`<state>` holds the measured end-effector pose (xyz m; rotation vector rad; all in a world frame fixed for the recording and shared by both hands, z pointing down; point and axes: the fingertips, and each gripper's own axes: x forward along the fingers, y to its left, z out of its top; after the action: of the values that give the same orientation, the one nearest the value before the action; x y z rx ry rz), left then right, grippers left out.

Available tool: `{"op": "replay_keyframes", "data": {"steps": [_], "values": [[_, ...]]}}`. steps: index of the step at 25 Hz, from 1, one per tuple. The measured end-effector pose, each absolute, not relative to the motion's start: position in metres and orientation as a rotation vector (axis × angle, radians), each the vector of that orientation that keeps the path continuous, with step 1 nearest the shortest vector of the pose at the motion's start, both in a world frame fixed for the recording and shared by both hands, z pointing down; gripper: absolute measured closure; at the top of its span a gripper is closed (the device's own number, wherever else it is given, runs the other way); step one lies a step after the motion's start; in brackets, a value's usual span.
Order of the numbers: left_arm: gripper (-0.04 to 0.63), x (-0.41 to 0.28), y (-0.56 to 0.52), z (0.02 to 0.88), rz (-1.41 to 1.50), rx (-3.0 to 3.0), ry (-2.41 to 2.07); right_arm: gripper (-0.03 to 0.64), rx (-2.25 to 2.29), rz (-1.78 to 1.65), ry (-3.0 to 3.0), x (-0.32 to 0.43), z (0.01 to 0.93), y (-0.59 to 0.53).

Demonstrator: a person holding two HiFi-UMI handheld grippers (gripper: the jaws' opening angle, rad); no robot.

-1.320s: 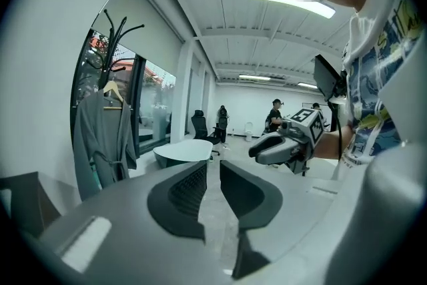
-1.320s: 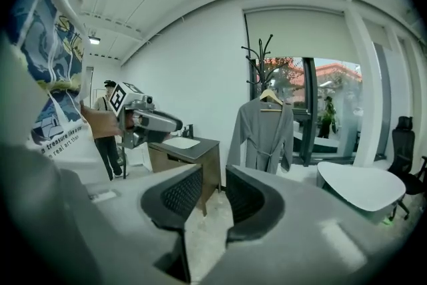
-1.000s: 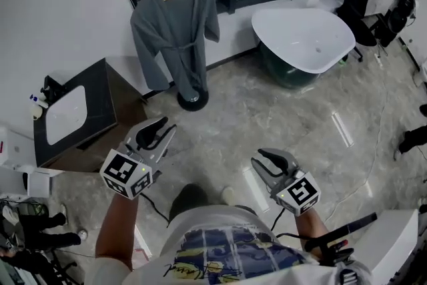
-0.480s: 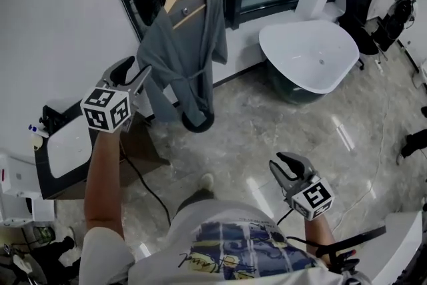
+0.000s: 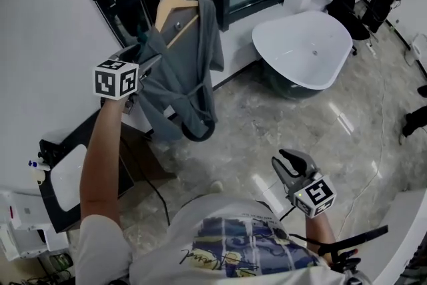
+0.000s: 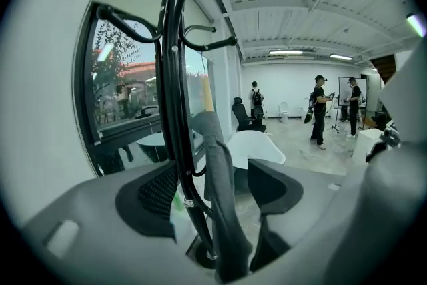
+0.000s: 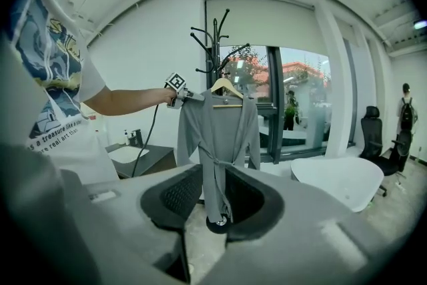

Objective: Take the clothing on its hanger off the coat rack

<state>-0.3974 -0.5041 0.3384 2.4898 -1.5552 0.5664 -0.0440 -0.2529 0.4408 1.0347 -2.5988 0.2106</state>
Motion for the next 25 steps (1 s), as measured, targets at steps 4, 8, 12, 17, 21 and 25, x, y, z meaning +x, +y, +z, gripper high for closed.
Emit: {"op": "replay_keyframes", "data": {"steps": [4,8,12,17,21,25], "values": [[0.298,-0.394,-0.522,0.358,0.600,2.468,-1.469,0.510,1.083,0.232,-2.581,-0.044,0.445,-0.256],[0.455,-0.392,-0.527,0.366,0.590,2.473,-1.361,0.510,1.124,0.257,-2.552,-0.044,0.448,-0.257],[0.527,-0.390,-0.528,0.372,0.543,2.477,-1.273,0.511,1.139,0.280,-2.556,-0.048,0.453,-0.259],[0.578,-0.381,-0.524,0.371,0.503,2.489,-1.226,0.511,1.147,0.292,-2.528,-0.048,0.457,-0.256],[0.594,-0.377,-0.520,0.367,0.480,2.486,-1.229,0.511,1.137,0.300,-2.537,-0.043,0.462,-0.251],[0.594,-0.375,-0.517,0.358,0.482,2.488,-1.233,0.511,1.140,0.297,-2.536,-0.038,0.462,-0.248]]}}
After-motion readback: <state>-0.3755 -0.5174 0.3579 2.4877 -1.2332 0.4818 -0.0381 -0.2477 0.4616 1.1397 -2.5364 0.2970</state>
